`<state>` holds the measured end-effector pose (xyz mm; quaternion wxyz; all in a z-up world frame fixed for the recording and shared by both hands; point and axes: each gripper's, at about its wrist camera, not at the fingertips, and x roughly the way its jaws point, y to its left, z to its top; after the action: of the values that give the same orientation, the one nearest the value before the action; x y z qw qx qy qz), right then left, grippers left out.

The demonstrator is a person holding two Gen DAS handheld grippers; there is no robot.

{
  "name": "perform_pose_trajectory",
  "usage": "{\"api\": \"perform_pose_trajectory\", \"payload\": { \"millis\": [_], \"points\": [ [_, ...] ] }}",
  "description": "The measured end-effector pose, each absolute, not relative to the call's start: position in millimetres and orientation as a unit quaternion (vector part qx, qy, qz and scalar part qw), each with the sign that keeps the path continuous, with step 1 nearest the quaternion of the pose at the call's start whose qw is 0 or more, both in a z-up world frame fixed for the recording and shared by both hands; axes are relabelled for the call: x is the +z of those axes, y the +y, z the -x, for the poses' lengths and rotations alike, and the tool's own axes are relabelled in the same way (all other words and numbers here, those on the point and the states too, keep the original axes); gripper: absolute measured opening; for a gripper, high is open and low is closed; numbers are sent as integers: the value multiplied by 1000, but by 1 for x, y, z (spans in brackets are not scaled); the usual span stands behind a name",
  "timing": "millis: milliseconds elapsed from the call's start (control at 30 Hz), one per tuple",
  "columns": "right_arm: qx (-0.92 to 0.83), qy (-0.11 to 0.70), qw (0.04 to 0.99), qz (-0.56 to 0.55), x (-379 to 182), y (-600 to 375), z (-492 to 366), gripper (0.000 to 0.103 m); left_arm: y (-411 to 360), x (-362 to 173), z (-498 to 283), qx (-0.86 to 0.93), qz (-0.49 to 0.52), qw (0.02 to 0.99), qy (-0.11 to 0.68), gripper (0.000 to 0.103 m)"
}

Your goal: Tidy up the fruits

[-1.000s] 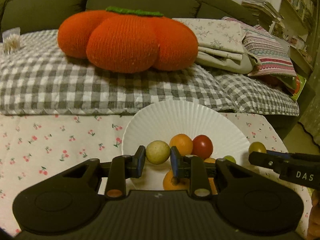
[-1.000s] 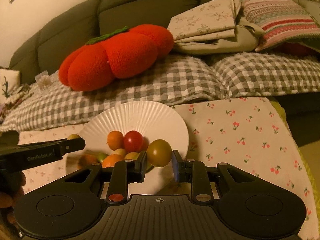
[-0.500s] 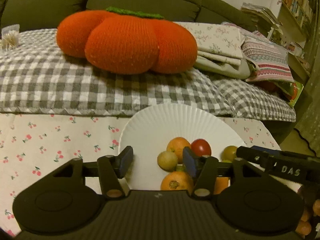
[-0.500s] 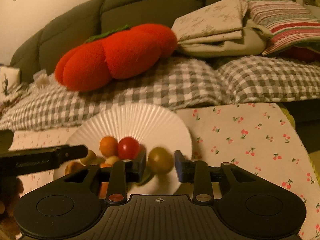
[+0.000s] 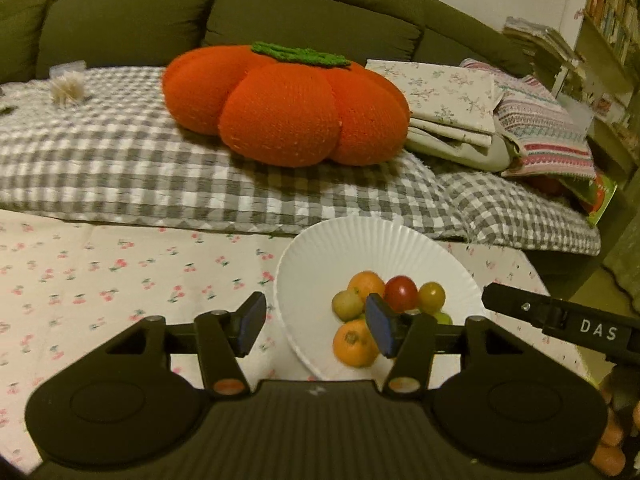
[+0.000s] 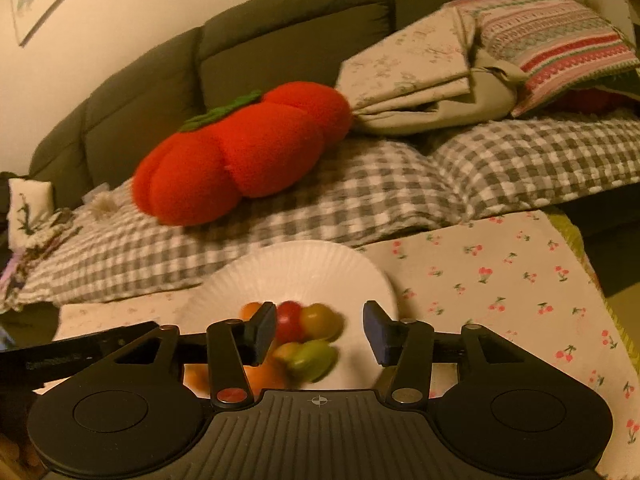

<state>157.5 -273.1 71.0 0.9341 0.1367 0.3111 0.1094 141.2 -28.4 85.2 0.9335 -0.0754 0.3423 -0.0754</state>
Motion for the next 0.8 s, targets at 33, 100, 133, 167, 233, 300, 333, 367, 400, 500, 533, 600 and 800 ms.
{"api": "perform_pose_trajectory", "payload": {
  "millis": [33, 100, 133, 167, 233, 300, 333, 367, 400, 500, 533, 600, 800],
  "points": [
    [117, 311, 933, -136, 74, -269, -152, 47, -29, 88, -135, -69, 66, 934, 346, 54],
    [128, 314, 932, -132, 80, -261, -142, 49, -30, 94, -122, -57, 50, 935, 346, 57],
    [132, 315, 931, -127, 82, -257, -136, 50, -29, 97, -115, -52, 49, 936, 345, 58],
    [136, 315, 931, -122, 84, -253, -130, 50, -27, 99, -110, -49, 50, 936, 344, 59],
    [143, 313, 933, -104, 88, -244, -115, 51, -23, 102, -98, -42, 52, 936, 345, 59],
    [150, 306, 936, -84, 94, -236, -97, 51, -21, 106, -86, -36, 45, 938, 342, 60],
    [153, 303, 938, -77, 97, -233, -90, 53, -20, 107, -80, -32, 41, 939, 341, 60],
    [154, 300, 939, -70, 101, -230, -83, 54, -20, 108, -75, -30, 39, 939, 340, 61],
    [154, 297, 940, -64, 104, -227, -77, 55, -19, 109, -69, -27, 38, 940, 339, 61],
    [155, 288, 944, -51, 111, -220, -66, 55, -17, 111, -51, -22, 35, 941, 335, 63],
    [154, 286, 944, -48, 114, -217, -62, 55, -16, 111, -45, -21, 35, 942, 333, 63],
    [156, 282, 946, -46, 116, -213, -57, 55, -12, 112, -33, -16, 37, 944, 327, 63],
    [149, 270, 951, -30, 118, -208, -26, 55, -5, 114, -1, -5, 40, 948, 316, 63]
  ]
}}
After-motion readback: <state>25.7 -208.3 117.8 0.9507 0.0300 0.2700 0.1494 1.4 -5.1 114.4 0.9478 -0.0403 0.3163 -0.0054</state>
